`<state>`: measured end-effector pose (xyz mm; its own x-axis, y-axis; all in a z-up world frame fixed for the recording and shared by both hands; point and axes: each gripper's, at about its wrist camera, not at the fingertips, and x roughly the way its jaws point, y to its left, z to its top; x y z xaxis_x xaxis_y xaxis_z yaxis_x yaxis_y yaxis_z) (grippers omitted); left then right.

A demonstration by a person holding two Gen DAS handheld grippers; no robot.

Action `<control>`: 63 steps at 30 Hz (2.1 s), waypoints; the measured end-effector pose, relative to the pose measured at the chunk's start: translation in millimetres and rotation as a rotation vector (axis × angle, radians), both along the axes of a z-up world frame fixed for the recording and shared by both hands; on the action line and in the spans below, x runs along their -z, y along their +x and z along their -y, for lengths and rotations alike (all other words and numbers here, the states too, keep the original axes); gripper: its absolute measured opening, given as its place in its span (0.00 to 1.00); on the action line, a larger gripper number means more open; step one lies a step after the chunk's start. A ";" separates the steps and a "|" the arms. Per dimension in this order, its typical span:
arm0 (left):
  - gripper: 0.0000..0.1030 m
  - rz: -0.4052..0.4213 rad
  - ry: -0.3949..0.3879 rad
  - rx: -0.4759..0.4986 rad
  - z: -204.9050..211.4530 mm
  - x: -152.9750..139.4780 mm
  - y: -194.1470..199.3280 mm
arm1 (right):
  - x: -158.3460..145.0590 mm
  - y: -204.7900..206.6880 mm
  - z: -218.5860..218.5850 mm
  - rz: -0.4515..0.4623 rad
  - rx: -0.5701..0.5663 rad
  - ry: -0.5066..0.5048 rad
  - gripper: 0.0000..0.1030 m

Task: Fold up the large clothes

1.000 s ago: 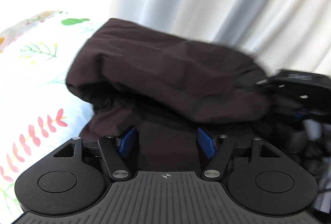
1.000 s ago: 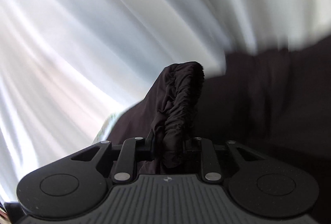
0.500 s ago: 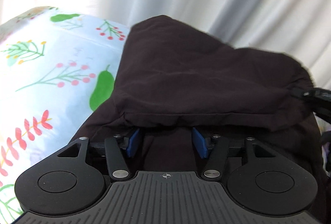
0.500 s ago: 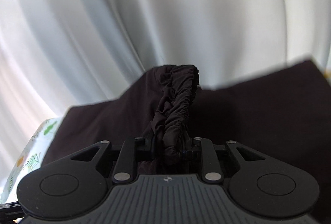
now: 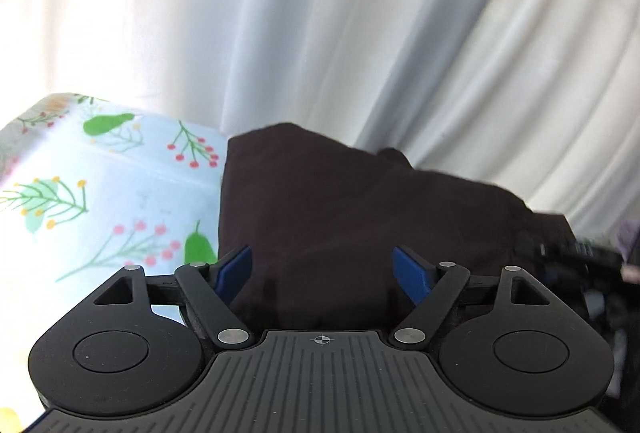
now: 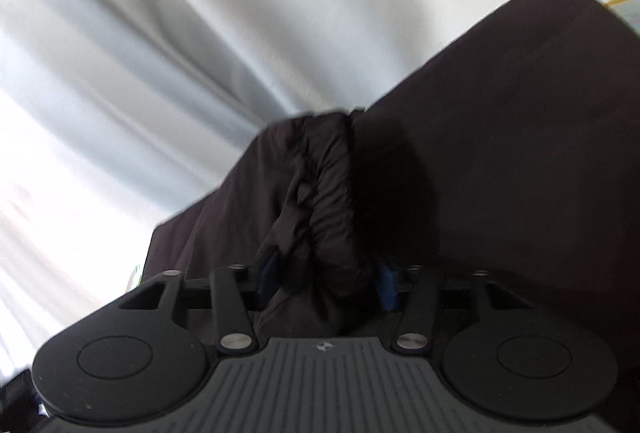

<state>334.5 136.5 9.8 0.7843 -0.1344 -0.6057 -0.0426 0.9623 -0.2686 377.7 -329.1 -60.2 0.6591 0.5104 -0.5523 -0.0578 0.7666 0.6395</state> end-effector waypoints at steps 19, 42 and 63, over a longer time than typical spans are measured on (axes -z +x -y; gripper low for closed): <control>0.81 -0.036 0.200 -0.006 25.6 26.0 64.6 | -66.7 -41.4 13.1 0.188 0.216 -0.427 0.58; 0.88 0.021 0.311 0.024 67.6 85.5 84.1 | -29.5 -40.0 -64.7 0.302 -0.091 -0.583 0.02; 0.89 -0.022 0.199 0.159 24.4 21.8 -65.7 | -61.7 -212.5 38.0 0.121 0.009 -0.476 0.49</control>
<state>268.7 112.0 -12.0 0.7493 -0.1318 -0.6490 0.1100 0.9912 -0.0743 165.2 -367.1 1.4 0.7361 0.2135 -0.6423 -0.1018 0.9731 0.2068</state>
